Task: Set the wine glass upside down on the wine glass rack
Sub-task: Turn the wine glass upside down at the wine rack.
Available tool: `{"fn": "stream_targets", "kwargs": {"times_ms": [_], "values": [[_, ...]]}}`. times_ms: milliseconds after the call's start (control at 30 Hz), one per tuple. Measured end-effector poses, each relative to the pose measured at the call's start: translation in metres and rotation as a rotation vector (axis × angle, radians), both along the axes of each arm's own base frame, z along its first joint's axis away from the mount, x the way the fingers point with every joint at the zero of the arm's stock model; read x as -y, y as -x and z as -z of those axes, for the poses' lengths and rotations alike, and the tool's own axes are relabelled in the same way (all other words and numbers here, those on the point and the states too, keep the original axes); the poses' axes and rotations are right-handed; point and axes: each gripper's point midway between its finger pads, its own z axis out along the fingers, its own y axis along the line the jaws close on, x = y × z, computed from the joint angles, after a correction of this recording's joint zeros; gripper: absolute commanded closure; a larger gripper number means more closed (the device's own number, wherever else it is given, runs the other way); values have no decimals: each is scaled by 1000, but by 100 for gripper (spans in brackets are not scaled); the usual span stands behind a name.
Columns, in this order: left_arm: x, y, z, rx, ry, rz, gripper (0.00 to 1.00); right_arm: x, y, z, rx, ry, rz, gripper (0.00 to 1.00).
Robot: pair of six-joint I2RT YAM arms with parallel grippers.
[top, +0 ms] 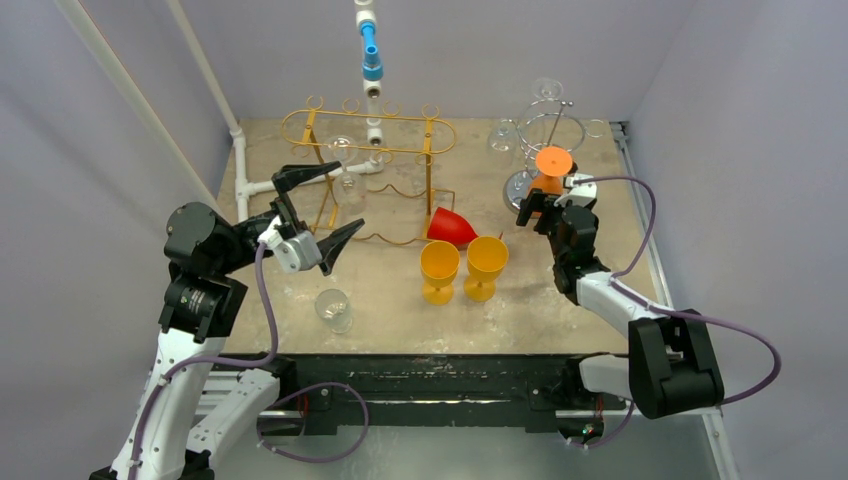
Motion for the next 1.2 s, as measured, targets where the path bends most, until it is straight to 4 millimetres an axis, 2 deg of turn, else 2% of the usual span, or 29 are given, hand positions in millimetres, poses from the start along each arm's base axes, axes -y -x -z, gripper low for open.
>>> {"fn": "stream_targets", "kwargs": {"times_ms": [333, 600, 733, 833, 1000, 1067, 1200], "values": [[0, 0, 0, -2, 2, 1, 0, 1, 3, 0, -10, 2, 3, 1], [1, 1, 0, -24, 13, 4, 0, 6, 23, -36, 38, -12, 13, 1], [1, 0, 1, -58, 30, 7, 0, 2, 39, -68, 59, -33, -22, 1], [3, -2, 4, -93, 41, 10, 0, -2, 49, -108, 84, -43, -55, 2], [4, -3, 6, -141, 61, 15, 0, -6, 55, -170, 116, -43, -84, 11], [4, -2, 3, -157, 73, 18, 0, -7, 49, -195, 115, -40, -87, 15], [4, 0, -2, -182, 96, 19, 0, -17, 16, -239, 82, -30, -112, 21]]}}
